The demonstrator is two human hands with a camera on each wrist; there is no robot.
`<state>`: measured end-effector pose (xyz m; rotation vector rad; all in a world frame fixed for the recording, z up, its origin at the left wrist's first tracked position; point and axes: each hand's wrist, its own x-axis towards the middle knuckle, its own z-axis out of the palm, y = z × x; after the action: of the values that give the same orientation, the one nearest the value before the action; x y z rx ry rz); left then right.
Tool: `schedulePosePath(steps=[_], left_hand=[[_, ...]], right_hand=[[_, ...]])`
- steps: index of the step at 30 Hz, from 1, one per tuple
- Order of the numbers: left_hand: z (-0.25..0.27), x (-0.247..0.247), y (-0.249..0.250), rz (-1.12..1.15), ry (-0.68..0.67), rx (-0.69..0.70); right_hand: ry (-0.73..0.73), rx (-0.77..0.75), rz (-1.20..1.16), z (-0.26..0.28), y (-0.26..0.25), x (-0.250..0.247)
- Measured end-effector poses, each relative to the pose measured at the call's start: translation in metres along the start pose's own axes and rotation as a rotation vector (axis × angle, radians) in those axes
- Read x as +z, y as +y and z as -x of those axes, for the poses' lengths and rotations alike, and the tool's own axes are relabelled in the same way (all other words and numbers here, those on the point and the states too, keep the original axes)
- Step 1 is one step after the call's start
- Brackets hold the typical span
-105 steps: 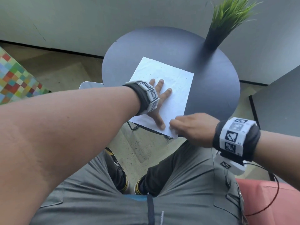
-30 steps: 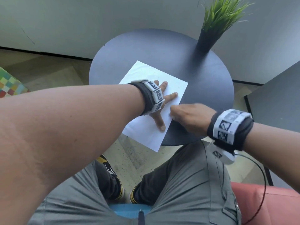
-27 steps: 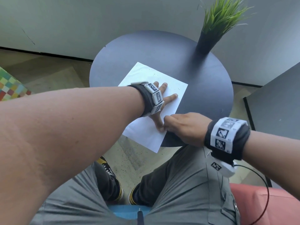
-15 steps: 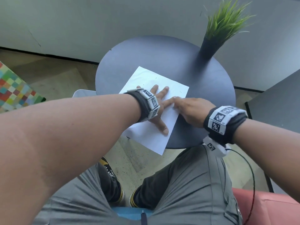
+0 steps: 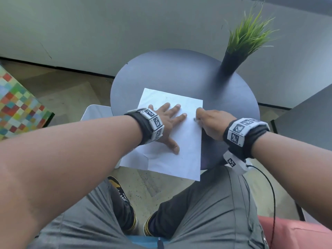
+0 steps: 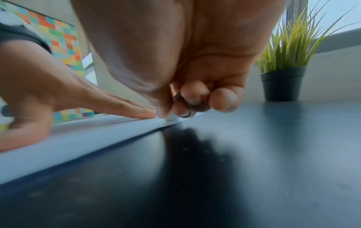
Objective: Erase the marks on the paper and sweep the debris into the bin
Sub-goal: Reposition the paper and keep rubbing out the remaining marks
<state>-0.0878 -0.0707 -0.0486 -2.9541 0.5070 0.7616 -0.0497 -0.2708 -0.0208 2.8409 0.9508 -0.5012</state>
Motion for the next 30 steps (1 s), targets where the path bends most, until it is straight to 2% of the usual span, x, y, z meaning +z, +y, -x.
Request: schedulePosePath(steps=[4,5,8,10,14,18,21,24,28,30], left_hand=[[-0.001,-0.001,0.000,0.023,-0.017,-0.023],[-0.001,-0.001,0.000,0.023,-0.020,-0.024],[-0.002,-0.002,0.001,0.026,-0.014,-0.020],[-0.002,-0.001,0.000,0.020,-0.006,-0.023],[-0.002,-0.002,0.002,0.028,-0.023,-0.035],[-0.001,0.000,0.000,0.045,0.035,-0.049],[0.004,0.006,-0.006,0.041,0.065,-0.055],[0.006,0.004,-0.014,0.053,0.020,-0.028],[0.006,0.000,-0.024,0.059,0.004,-0.008],[0.010,0.004,-0.027,0.039,0.023,-0.043]], right_hand=[[-0.135,-0.261,0.020,0.013,-0.037,0.015],[-0.138,-0.282,0.024,0.015,-0.039,0.016],[-0.034,-0.103,0.067,-0.004,-0.014,0.009],[0.001,-0.061,0.064,-0.010,-0.007,0.007],[-0.082,-0.265,0.068,-0.001,-0.040,0.017],[-0.005,-0.081,0.100,-0.021,-0.007,0.006],[0.019,-0.085,0.060,-0.021,0.000,0.008],[0.045,-0.135,-0.051,-0.009,-0.011,0.011],[0.157,0.051,-0.329,-0.016,-0.008,-0.001],[0.151,0.061,-0.366,-0.019,-0.010,0.000]])
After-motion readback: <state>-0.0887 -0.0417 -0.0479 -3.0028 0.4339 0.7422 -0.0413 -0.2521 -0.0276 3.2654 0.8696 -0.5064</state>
